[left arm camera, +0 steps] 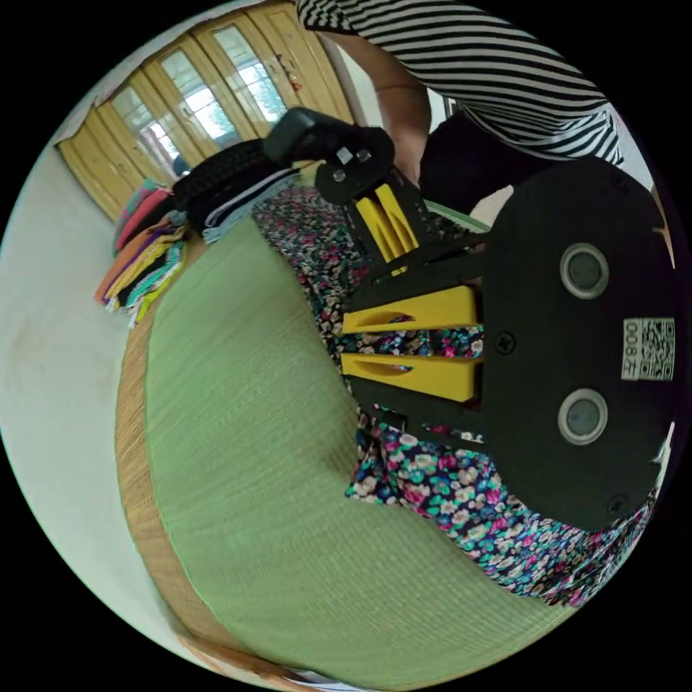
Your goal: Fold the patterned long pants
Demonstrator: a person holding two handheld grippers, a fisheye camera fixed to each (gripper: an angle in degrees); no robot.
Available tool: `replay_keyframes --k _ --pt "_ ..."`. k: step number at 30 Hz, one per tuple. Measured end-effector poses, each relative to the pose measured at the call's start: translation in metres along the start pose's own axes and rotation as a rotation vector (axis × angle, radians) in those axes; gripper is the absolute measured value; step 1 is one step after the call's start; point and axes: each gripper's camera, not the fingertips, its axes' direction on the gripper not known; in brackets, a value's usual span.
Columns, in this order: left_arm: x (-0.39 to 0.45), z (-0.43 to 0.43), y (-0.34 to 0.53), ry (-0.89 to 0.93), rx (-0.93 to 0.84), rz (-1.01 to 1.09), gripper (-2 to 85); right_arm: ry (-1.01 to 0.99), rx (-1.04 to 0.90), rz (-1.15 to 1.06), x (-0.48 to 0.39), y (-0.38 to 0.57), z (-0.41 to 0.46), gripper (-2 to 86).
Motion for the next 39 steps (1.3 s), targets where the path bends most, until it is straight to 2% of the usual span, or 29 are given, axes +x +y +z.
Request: replay_keyframes --k 2,7,10,15,23,28,31,35,39 --pt "0.005 0.008 -0.005 -0.083 -0.035 -0.005 0.7 -0.002 0.000 0.000 0.000 0.001 -0.002 2.6" --pt "0.004 -0.005 -0.009 -0.094 0.063 -0.034 0.3 -0.028 0.001 0.014 0.002 0.002 -0.007 3.1" --pt "0.006 -0.007 -0.008 -0.027 0.077 -0.015 0.4 -0.043 0.009 0.062 0.012 0.005 -0.019 3.1" --pt "0.008 0.007 -0.002 -0.058 -0.036 0.007 0.5 -0.073 0.064 0.130 0.032 0.015 -0.039 2.8" --pt "0.008 -0.004 0.004 -0.109 0.055 0.000 0.1 0.025 0.087 0.179 0.047 0.001 -0.050 1.7" --pt "0.002 -0.003 0.014 -0.099 0.031 -0.028 0.2 0.053 0.086 0.244 0.063 -0.007 -0.047 0.5" --pt "0.000 -0.013 0.026 -0.122 0.100 -0.058 0.2 0.059 0.078 0.259 0.064 -0.008 -0.042 0.2" --pt "-0.012 -0.010 0.041 -0.094 0.039 -0.124 0.1 0.020 0.079 0.287 0.066 -0.011 -0.042 0.0" --pt "-0.008 -0.033 0.063 -0.097 0.120 -0.133 0.1 0.100 0.102 0.264 0.050 -0.010 -0.059 0.0"
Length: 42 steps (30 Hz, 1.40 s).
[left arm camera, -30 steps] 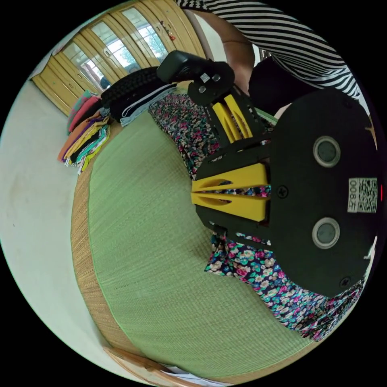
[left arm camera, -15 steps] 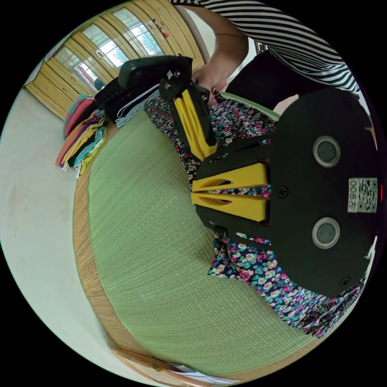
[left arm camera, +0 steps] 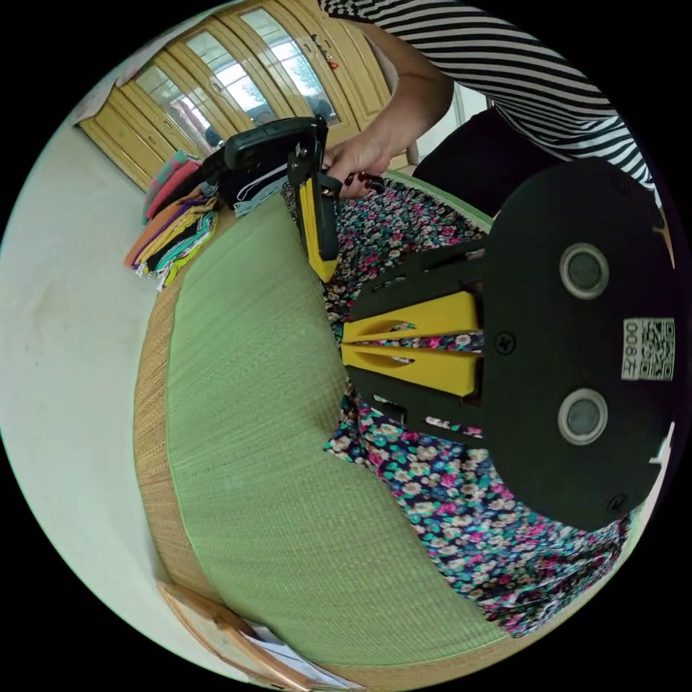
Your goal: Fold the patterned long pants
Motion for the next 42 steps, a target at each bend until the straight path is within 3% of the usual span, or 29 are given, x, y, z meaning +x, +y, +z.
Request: replay_keyframes --k 5,9,11,16,19,21,26,30,33,42 --pt "-0.005 -0.025 0.057 0.082 -0.036 -0.104 0.1 -0.175 -0.114 -0.126 -0.052 0.028 0.007 0.0" --pt "-0.004 -0.027 0.099 0.107 -0.119 -0.207 0.1 -0.188 -0.256 -0.215 -0.100 0.053 0.038 0.1" --pt "-0.003 -0.022 0.119 0.096 -0.175 -0.234 0.1 -0.136 -0.297 -0.236 -0.118 0.063 0.058 0.1" --pt "-0.001 -0.042 0.136 0.068 -0.076 -0.294 0.1 -0.107 -0.280 -0.218 -0.138 0.060 0.050 0.1" --pt "-0.007 -0.045 0.148 0.058 -0.111 -0.355 0.1 -0.024 -0.301 -0.248 -0.153 0.065 0.058 0.2" --pt "-0.013 -0.050 0.159 0.012 -0.111 -0.402 0.1 0.005 -0.299 -0.250 -0.163 0.067 0.058 0.2" --pt "-0.046 -0.103 0.191 -0.169 0.104 -0.608 0.1 0.166 -0.281 -0.329 -0.200 0.076 0.060 0.2" --pt "-0.079 -0.111 0.212 -0.304 0.053 -0.767 0.2 0.230 -0.275 -0.336 -0.216 0.080 0.060 0.2" --pt "-0.090 -0.110 0.228 -0.127 0.117 -0.848 0.1 0.228 -0.273 -0.303 -0.220 0.081 0.058 0.2" --pt "-0.072 -0.105 0.154 -0.232 0.096 -0.654 0.1 0.254 -0.263 -0.265 -0.229 0.088 0.046 0.2"
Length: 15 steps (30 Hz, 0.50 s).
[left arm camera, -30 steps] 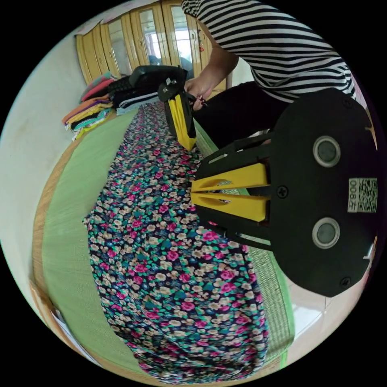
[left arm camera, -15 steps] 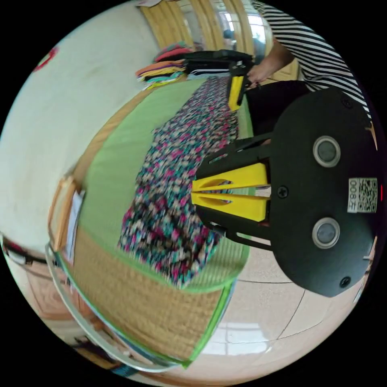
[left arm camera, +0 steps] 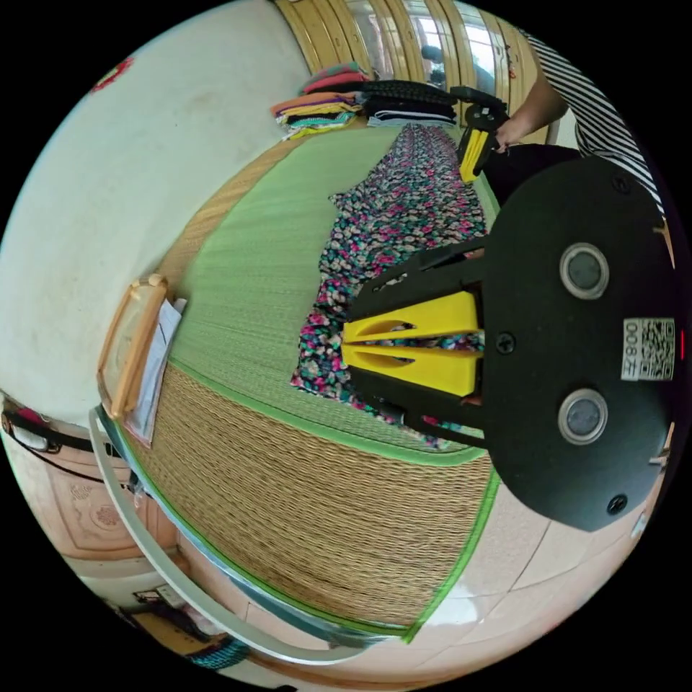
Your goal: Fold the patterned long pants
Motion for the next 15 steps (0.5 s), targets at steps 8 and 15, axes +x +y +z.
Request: replay_keyframes --k 8,15 --pt "0.032 0.009 -0.003 -0.073 -0.084 0.032 0.1 -0.033 0.012 0.021 0.010 0.016 -0.015 0.2" --pt "0.062 0.020 0.037 -0.104 -0.210 0.069 0.1 -0.035 0.043 0.081 0.020 0.036 -0.029 0.2"
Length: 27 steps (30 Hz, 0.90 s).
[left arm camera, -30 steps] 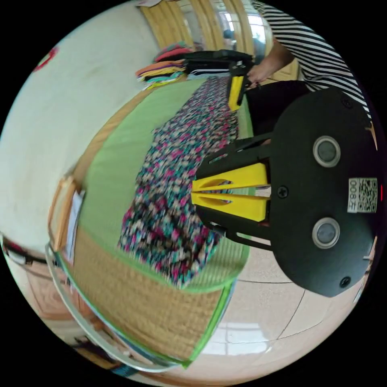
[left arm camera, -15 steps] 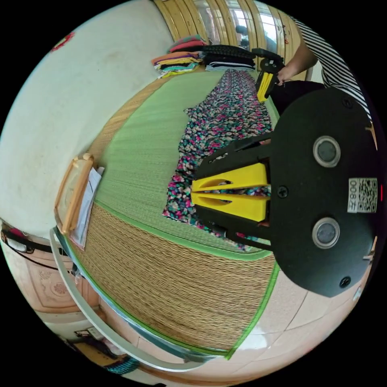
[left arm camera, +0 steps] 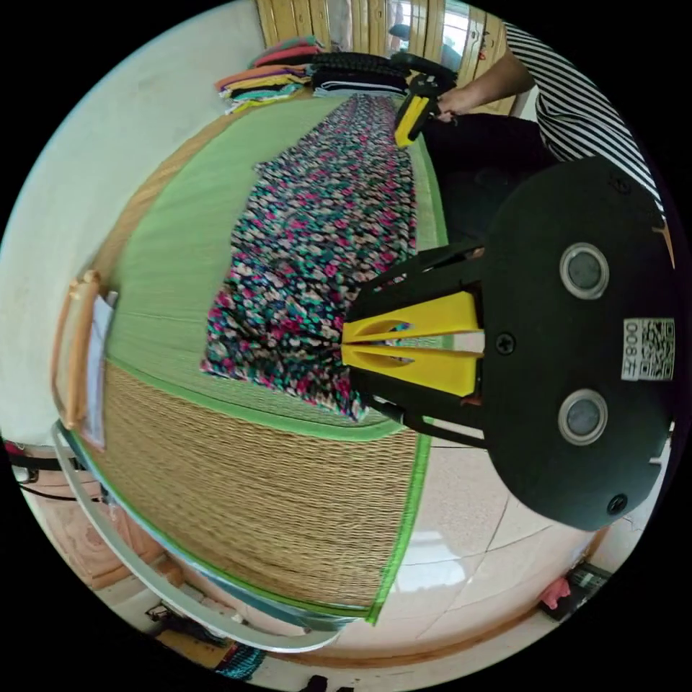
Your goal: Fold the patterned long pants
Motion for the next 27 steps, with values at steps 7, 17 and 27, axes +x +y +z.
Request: replay_keyframes --k 7,17,27 --pt "0.054 -0.029 0.002 0.083 0.152 0.023 0.3 -0.233 0.090 0.209 0.052 0.038 -0.037 0.3" --pt "0.267 0.008 -0.053 0.495 0.050 0.544 4.3 -0.026 0.381 0.736 0.214 0.223 -0.144 5.4" --pt "0.544 0.071 -0.109 0.592 -0.149 0.971 9.7 0.158 0.423 1.088 0.329 0.348 -0.184 10.8"
